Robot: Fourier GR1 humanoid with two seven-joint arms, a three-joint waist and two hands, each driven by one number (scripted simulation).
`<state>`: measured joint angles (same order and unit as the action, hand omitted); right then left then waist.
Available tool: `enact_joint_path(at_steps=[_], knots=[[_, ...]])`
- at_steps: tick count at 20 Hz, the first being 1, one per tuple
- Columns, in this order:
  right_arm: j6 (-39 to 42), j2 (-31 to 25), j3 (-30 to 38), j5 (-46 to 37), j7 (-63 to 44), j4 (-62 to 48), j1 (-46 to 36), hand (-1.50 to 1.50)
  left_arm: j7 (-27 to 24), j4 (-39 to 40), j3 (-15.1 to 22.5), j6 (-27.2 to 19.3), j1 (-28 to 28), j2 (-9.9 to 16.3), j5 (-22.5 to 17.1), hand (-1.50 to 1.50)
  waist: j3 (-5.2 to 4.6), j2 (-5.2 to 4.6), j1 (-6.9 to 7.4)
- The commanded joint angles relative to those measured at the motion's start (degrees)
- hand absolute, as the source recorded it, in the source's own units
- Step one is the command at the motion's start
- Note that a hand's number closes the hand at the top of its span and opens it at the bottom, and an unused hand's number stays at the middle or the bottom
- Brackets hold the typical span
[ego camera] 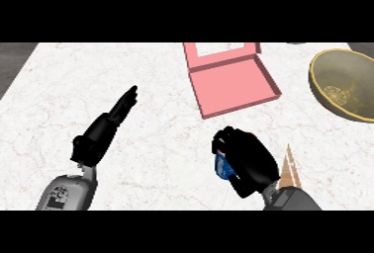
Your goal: Pick the can from the cutting board and place it in the cardboard box
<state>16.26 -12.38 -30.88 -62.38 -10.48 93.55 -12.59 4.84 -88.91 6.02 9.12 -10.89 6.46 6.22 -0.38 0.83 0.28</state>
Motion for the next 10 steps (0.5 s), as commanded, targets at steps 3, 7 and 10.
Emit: enact_joint_path(at_steps=[3,7,10], knots=[[-5.2,-0.1,-0.2,-4.0,5.6,-0.1,1.0,1.5,0.3,2.8,-1.9,0.7,-2.2,0.1,0.2,0.0,0.38,-0.81,-0.36],[-7.3,0.5,4.2,-4.7,6.4,0.9,-3.0,1.5,2.8,-2.4,1.4,-0.9,0.5,-1.9,2.4,0.0,0.39,-0.77,-0.19],[-5.6,-1.2,4.3,-3.5,5.7,12.5,1.6,1.5,-2.5,3.1,-1.2,0.8,-0.2,-0.1,1.5,0.0,0.37,-0.77,-0.7]])
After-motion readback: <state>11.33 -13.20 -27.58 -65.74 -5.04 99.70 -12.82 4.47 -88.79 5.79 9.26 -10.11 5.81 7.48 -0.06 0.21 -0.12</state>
